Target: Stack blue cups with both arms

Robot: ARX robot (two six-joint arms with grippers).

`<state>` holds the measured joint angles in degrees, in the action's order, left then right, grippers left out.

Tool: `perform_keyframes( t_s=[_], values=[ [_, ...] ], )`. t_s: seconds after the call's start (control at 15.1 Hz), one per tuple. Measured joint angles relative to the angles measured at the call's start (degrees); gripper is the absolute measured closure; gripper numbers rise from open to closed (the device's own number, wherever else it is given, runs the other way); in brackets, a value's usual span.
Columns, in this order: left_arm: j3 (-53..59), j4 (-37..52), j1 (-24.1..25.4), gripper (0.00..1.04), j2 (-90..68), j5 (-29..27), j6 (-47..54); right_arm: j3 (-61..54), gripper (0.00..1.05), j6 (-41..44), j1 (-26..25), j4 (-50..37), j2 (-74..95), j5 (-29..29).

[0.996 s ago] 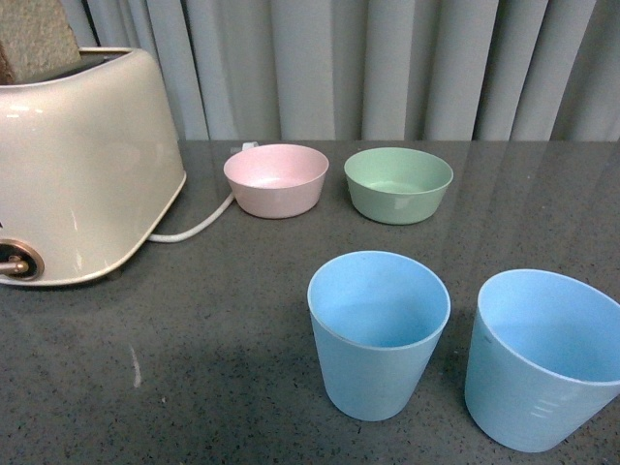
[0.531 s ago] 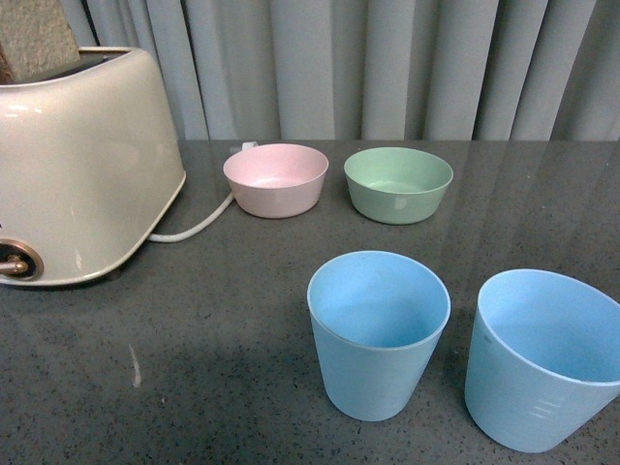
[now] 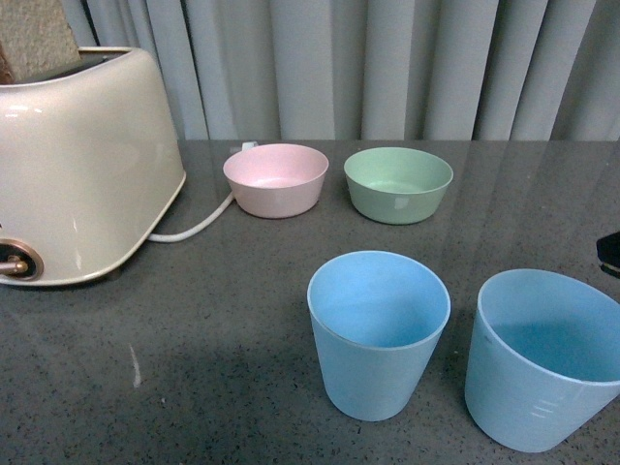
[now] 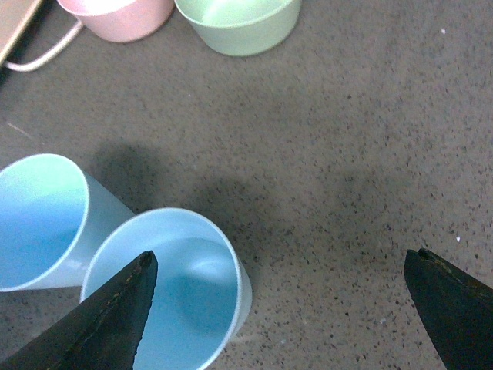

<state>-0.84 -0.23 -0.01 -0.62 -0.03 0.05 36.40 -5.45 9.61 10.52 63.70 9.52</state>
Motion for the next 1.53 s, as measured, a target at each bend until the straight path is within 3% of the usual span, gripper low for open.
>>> perform_keyframes(
  t_s=[0.53, 0.73, 0.8, 0.86, 1.06, 1.53],
  values=[
    [0.00, 0.02, 0.00, 0.07, 0.00, -0.02, 0.00, 1.60, 0.07, 0.33, 2.86, 2.40, 6.75, -1.36],
    [0.00, 0.00, 0.00, 0.07, 0.00, 0.00, 0.00, 2.69, 0.32, 1.11, 4.02, 2.51, 10.10, -4.92],
    [0.00, 0.00, 0.00, 0.07, 0.00, 0.00, 0.00, 3.04, 0.44, 1.25, 4.48, 2.73, 10.34, -5.05],
    [0.00, 0.00, 0.00, 0.07, 0.00, 0.00, 0.00, 5.03, 0.76, 1.29, 5.44, 3.48, 10.84, -5.33],
    [0.00, 0.00, 0.00, 0.07, 0.00, 0.00, 0.00, 6.43, 1.03, 1.27, 5.99, 4.92, 10.67, -5.35],
    [0.00, 0.02, 0.00, 0.07, 0.00, 0.00, 0.00, 7.61, 1.03, 1.03, 5.73, 5.73, 8.28, -5.14]
  ],
)
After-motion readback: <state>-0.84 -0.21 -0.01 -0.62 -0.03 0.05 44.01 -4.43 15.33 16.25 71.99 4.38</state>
